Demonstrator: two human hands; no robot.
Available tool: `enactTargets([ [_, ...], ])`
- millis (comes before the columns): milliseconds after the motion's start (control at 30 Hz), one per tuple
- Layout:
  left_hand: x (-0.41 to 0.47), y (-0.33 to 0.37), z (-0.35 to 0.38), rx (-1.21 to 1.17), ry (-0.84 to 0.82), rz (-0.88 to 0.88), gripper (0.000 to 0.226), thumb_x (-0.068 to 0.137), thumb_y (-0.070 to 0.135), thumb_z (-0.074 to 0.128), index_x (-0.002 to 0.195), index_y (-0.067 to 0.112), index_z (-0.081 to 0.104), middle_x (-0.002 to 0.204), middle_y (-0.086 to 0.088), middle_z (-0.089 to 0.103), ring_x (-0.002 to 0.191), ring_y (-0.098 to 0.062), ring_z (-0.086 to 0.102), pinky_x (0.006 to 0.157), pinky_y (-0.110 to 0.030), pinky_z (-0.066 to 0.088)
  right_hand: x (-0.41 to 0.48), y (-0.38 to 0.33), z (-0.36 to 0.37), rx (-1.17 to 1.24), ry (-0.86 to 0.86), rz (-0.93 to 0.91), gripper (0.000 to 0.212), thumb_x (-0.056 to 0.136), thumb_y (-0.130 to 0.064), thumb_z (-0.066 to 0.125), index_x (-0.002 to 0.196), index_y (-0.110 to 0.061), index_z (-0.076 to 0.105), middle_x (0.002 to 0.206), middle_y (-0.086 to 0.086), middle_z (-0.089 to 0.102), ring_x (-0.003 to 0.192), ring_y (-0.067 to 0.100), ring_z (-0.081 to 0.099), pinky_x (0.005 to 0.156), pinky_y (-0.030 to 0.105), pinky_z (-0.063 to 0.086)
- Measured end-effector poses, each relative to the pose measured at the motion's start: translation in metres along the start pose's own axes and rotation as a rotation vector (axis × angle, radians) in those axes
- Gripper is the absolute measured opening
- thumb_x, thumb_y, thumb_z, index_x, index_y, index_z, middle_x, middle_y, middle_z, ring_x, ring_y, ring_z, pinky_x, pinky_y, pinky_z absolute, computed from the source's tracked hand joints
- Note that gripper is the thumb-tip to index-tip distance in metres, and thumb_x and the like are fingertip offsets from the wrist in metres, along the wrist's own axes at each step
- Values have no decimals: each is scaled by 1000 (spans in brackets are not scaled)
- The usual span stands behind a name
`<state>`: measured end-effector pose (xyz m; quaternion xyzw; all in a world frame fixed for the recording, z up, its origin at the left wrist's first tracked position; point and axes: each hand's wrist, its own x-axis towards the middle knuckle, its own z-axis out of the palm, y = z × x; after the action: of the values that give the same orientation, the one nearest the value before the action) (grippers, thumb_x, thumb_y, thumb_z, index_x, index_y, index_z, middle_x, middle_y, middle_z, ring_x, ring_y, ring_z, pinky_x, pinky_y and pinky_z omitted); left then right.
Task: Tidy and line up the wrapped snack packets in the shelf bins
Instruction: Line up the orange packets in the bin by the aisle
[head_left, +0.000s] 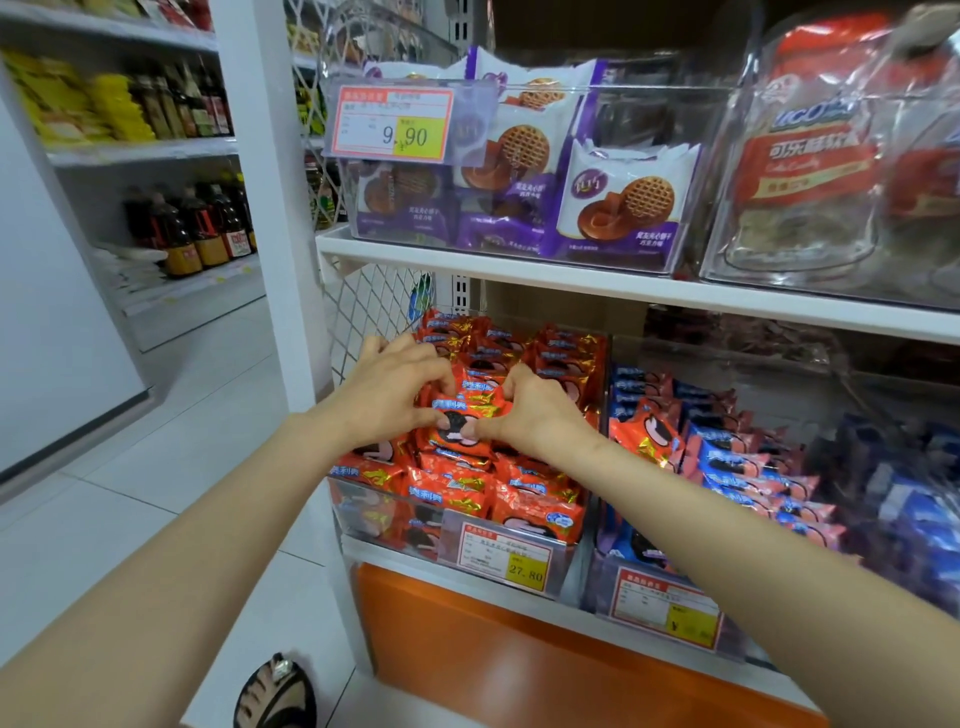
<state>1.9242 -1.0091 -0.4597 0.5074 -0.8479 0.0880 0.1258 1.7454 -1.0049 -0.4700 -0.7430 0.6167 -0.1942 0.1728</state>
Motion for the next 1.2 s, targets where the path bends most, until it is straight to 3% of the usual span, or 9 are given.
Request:
enactTargets([
  [100, -2, 0, 4, 14, -48, 21, 33, 77, 47, 68, 104, 30, 61, 105, 15, 43, 108, -9, 33, 76, -24, 11, -1, 4, -6, -157, -33, -52, 73, 68, -61, 71, 120, -17, 44, 112, 5, 61, 105, 25, 57, 85, 38, 42],
  [233, -3, 3, 3, 4, -28, 24, 42, 76, 44, 71, 113, 31, 57, 113, 11, 44, 112, -11, 33, 82, -24, 15, 1, 15, -20, -178, -71, -249, 69, 73, -57, 69, 133, -33, 43, 123, 3, 53, 114, 23, 51, 91, 36, 43],
  [333, -2, 13, 5, -10, 6, 97, 57, 77, 39, 71, 128, 26, 49, 123, 6, 44, 116, -14, 35, 94, -27, 22, 1, 24, -24, -298, -111, -305, 56, 77, -59, 63, 127, -35, 54, 118, 0, 53, 112, 20, 50, 97, 41, 40],
  [467, -2, 22, 11, 56, -56, 156, 53, 87, 35, 61, 136, 31, 42, 131, 6, 42, 121, -15, 38, 95, -30, 23, 17, 42, -56, -43, 25, -162, 40, 82, -44, 67, 117, -26, 63, 118, -3, 63, 105, 16, 58, 84, 25, 47],
  [533, -3, 20, 12, 67, -66, 145, 51, 89, 37, 58, 137, 34, 40, 132, 7, 41, 122, -14, 38, 96, -33, 24, 30, 57, -69, -156, 114, -51, 41, 83, -36, 68, 121, -24, 60, 124, 2, 61, 112, 20, 56, 92, 27, 45],
  [633, -2, 19, 12, 72, -75, 142, 51, 90, 39, 55, 138, 36, 37, 133, 9, 39, 122, -13, 38, 97, -34, 25, 40, 69, -68, -334, 28, 21, 56, 79, -40, 71, 130, -24, 52, 134, 4, 51, 122, 24, 47, 96, 30, 42],
  [1000, -2, 14, 5, -110, -39, 65, 49, 85, 38, 63, 132, 33, 46, 129, 11, 46, 124, -9, 39, 93, -28, 22, 49, 53, -44, -639, 37, 0, 74, 72, -54, 72, 130, -21, 40, 139, 3, 45, 132, 27, 36, 104, 41, 25],
  [1100, -8, 7, -7, -234, 128, -26, 38, 87, 28, 63, 124, 24, 55, 124, 4, 52, 120, -15, 45, 98, -32, 31, 48, 53, -50, -539, 109, 9, 69, 74, -53, 70, 130, -23, 44, 137, 3, 48, 129, 25, 40, 102, 36, 29],
  [1200, -15, -3, -16, -327, 249, -151, 29, 88, 18, 62, 116, 16, 61, 117, -2, 56, 111, -19, 52, 93, -32, 38, 40, 52, -65, -163, 205, 24, 67, 73, -41, 76, 129, -17, 49, 129, 6, 55, 118, 22, 51, 88, 25, 40],
])
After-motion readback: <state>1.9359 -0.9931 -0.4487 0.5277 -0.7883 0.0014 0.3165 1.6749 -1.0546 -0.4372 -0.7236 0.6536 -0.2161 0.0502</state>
